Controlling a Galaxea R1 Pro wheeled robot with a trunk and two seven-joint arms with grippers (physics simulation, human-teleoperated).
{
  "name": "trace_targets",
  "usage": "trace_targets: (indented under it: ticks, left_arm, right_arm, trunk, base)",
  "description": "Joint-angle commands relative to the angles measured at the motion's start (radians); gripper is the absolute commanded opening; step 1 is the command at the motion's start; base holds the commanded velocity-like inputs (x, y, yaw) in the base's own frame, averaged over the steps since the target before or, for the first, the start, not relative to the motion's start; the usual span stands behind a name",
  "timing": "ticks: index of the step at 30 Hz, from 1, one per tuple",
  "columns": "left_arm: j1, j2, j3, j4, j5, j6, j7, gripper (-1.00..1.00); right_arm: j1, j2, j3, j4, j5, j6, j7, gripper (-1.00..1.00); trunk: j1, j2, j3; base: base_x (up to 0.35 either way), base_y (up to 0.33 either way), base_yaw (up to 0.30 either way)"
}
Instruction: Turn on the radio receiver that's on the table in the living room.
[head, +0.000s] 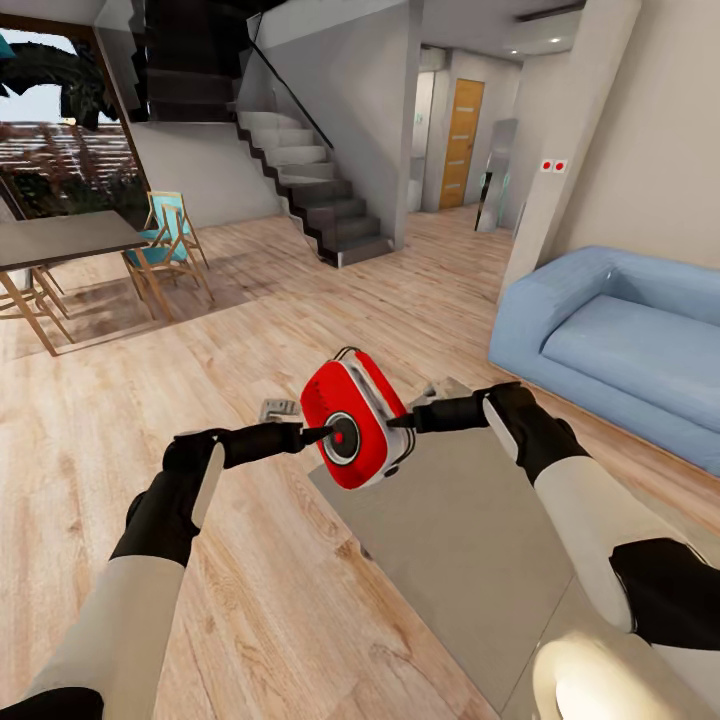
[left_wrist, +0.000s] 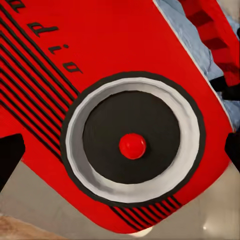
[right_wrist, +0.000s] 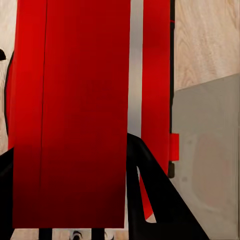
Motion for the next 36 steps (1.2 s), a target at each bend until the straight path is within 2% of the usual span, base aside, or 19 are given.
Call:
trace_targets:
  ticks: [1, 9, 36]
  left_arm:
    - [0.000, 0.000, 0.000, -0.005, 0.000, 0.001, 0.000, 1.00]
    - [0.000, 0.000, -0.001, -0.052, 0.001, 0.005, -0.013, 1.00]
    - [0.031, -0.001, -0.002, -0.047, -0.001, 0.004, -0.015, 1.00]
  right_arm:
    - [0.000, 0.000, -0.002, -0.001, -0.013, 0.005, 0.000, -1.00]
    - [0.002, -0.001, -0.002, 0.003, -0.011, 0.005, 0.000, -1.00]
    - [0.002, -0.002, -0.005, -0.002, -0.008, 0.005, 0.001, -1.00]
  trunk:
    - [0.000, 0.000, 0.000]
    - [0.000, 0.000, 0.000]
    - [0.000, 0.000, 0.000]
  base:
    - [0.000, 0.000, 0.000]
    - [0.000, 0.000, 0.000]
    - [0.000, 0.000, 0.000]
